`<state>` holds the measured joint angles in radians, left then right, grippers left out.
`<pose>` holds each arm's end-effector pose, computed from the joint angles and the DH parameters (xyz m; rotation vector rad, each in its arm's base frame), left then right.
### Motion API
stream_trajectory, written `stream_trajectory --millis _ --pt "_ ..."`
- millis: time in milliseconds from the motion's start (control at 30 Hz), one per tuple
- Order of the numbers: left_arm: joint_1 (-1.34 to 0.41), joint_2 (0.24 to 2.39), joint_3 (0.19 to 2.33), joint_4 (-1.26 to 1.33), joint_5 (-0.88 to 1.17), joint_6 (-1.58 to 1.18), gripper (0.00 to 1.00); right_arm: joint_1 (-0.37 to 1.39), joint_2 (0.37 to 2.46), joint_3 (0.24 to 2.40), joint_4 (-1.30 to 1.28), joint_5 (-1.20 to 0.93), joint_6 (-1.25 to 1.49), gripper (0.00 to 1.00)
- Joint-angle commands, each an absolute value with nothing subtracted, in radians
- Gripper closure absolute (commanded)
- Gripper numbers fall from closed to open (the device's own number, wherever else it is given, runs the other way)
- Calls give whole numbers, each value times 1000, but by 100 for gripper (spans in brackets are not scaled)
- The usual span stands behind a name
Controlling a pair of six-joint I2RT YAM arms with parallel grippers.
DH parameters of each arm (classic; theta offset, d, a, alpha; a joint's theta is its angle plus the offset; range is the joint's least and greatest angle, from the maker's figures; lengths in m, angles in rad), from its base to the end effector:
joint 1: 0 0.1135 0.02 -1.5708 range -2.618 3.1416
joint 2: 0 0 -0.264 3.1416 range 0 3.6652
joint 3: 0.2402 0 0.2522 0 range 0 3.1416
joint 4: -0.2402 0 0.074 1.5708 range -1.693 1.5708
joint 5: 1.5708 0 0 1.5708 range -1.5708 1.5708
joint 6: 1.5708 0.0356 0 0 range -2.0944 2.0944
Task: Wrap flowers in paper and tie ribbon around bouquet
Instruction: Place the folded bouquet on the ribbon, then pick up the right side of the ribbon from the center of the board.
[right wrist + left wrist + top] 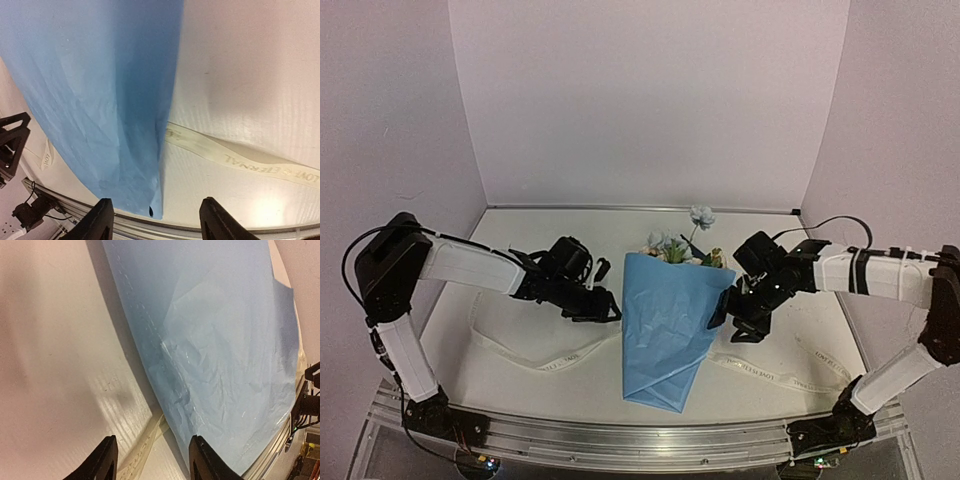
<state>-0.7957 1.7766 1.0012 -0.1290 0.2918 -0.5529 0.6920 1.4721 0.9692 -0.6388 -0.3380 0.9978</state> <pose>0.2430 -0.2627 0.1583 0.4566 2.6249 -0.8804 0.2098 0.1892 0.2129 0.3461 2.9766 0.8272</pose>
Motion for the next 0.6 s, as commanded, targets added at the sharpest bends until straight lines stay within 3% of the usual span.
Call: stream_trajectory --millis 0,333,567 --pt "-779 1622 951 -141 140 -636 43 665 1354 911 -849 -184 860 33" --pt "-767 1460 882 -260 -51 -781 36 632 1154 701 -982 28 994 31" --pt "-747 1414 869 -302 -63 -802 35 643 1007 552 -1015 129 1186 32"
